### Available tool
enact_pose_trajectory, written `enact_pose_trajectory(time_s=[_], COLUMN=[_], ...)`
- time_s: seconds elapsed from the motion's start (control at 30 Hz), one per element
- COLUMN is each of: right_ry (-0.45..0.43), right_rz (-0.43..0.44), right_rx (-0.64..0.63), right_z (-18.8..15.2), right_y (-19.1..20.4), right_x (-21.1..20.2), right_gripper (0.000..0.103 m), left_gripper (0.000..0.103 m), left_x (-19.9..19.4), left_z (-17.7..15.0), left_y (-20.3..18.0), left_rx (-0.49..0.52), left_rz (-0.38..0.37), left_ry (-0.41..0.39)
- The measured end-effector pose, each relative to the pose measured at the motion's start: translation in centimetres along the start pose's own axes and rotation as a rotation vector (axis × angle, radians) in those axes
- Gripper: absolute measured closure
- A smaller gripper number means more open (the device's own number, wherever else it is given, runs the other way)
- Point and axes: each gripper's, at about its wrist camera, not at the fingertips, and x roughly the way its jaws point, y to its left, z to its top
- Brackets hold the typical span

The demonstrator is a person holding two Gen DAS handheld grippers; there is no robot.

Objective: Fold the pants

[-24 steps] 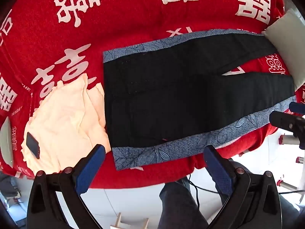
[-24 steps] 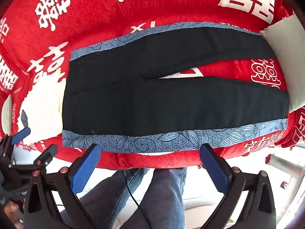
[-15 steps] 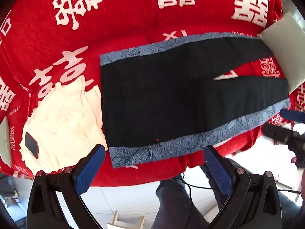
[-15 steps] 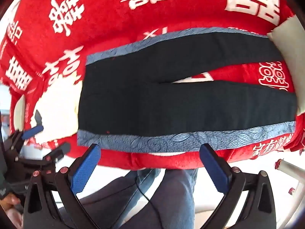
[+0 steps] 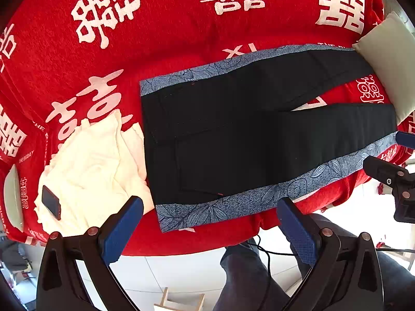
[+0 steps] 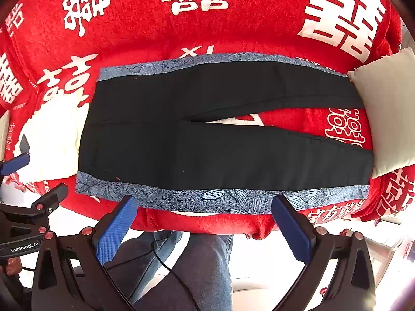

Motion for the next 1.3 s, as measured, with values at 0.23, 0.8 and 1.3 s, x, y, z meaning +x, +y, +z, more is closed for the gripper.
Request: enact_pose_trajectory(time_s=[0.23, 0.8, 1.3], right_ry=[-0.016, -0.024, -0.03], right_rz=[-0.014, -0.033, -0.047], right_rx=[0.005, -0.004, -0.018], right_z=[-0.1, -0.5, -0.6], right_y=[-0.1, -0.1, -0.2], right_x=[-0.2, -0.7, -0.8], right_gripper=[0.0, 0.0, 0.0], left_gripper=[0.0, 0.0, 0.0], left_x=[-0.3, -1.2, -1.8], left_z=[-0.2, -0.3, -0.3], left_y=[-0.2, -0.8, -1.1], left_rx=[-0.001, 0.018, 0.02], left_rz=[0.005, 0.043, 0.052], left_ry=[-0.008, -0.035, -0.059])
